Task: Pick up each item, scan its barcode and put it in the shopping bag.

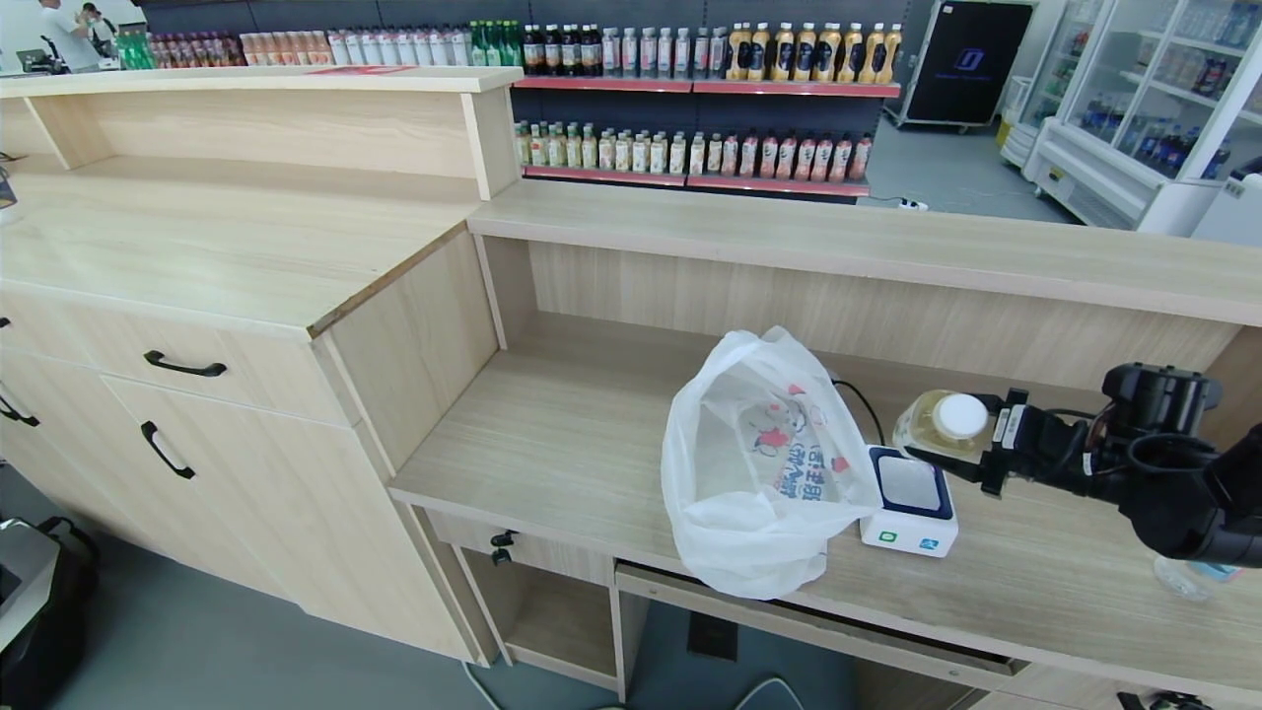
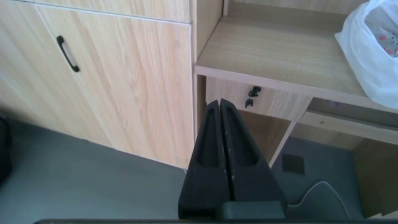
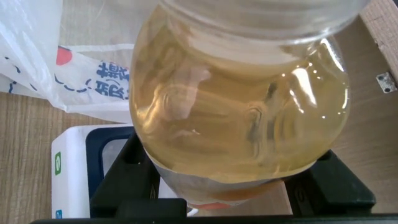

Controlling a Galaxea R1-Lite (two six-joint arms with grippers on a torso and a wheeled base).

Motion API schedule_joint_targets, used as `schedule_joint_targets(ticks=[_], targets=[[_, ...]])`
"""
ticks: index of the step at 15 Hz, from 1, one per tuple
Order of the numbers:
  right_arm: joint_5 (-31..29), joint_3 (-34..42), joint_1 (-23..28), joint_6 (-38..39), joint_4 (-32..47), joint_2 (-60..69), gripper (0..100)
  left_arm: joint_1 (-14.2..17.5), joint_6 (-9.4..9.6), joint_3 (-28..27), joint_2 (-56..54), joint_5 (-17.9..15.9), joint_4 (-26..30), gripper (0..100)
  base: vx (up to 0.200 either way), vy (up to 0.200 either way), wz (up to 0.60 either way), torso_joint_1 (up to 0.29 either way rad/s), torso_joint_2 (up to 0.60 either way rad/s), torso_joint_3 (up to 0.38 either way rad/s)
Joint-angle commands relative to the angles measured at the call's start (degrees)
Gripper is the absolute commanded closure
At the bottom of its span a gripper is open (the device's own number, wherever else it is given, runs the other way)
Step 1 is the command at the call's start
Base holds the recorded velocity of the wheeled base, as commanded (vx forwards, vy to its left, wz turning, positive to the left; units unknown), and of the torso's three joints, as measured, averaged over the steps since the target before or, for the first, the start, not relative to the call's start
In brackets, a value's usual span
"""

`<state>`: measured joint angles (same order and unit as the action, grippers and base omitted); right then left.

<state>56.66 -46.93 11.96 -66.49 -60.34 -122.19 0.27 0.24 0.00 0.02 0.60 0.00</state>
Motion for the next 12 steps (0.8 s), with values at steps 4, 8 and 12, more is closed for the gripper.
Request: schedule_joint_targets(ticks=[4,8,12], targets=[[0.12,0.00,-0.01,-0.05,-0.04,-0.33,100,0.00,-0.07,0.00,-0.02,0.02,0.00,100,0.000,0.000,0.00,0.000,0.00,0.000],[0.73,-0.09,0.35,-0.05,-0.04,-0.33,100,0.00,0.02,0.00,-0.02,0.02,0.00,100,0.000,0.000,0.00,0.000,0.00,0.000],[0.64,-0.62,0.96,0.22,0.23,1.16,100,0.00,-0.07,0.00,-0.02,0.02,0.00,100,0.000,0.000,0.00,0.000,0.00,0.000]])
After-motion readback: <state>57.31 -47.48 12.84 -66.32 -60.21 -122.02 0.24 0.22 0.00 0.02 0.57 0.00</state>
